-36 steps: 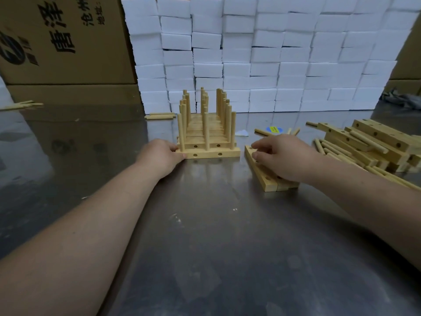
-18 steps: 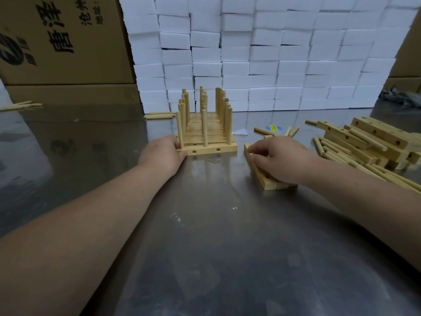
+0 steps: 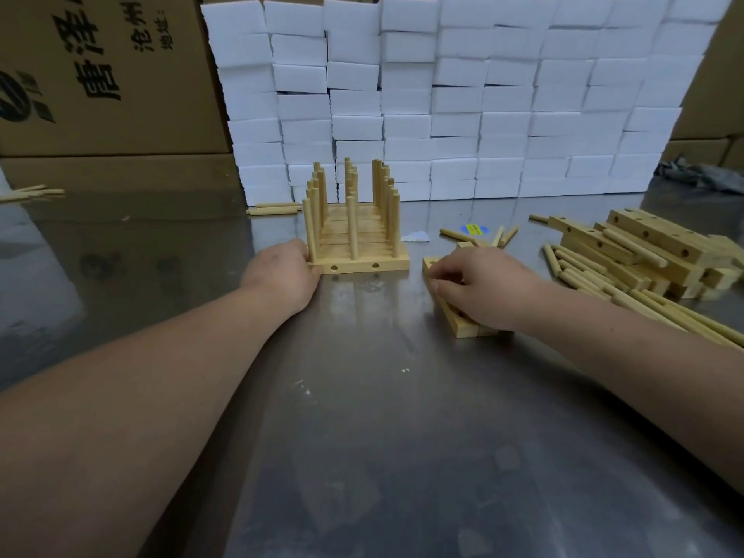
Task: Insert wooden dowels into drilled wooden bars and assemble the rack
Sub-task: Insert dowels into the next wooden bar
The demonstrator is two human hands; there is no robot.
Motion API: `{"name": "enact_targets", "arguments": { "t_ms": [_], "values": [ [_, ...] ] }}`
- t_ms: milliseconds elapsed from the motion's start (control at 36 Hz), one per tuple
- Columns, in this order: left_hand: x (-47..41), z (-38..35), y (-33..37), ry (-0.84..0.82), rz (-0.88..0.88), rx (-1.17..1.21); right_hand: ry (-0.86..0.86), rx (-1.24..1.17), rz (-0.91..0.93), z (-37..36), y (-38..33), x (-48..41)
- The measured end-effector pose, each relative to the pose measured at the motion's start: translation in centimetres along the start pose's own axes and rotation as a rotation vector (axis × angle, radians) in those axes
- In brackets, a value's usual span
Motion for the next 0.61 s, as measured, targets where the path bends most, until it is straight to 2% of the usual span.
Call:
{"name": "enact_targets", "arguments": {
  "t_ms": [611],
  "values": [
    [-0.43,-0.19,-0.09,-0.004,0.023,0.016,0.013,0.018,0.03,-0.21,0.16,-0.34]
  ]
}}
Point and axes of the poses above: each hand's wrist, its own x-axis away from the middle knuckle, its own z-axis out of the back of the hand, y = z × x, the point moved 3 cm from there along -x, towards the middle knuckle, and after that the axes turned 3 degrees about -x, right-handed, at the moved point
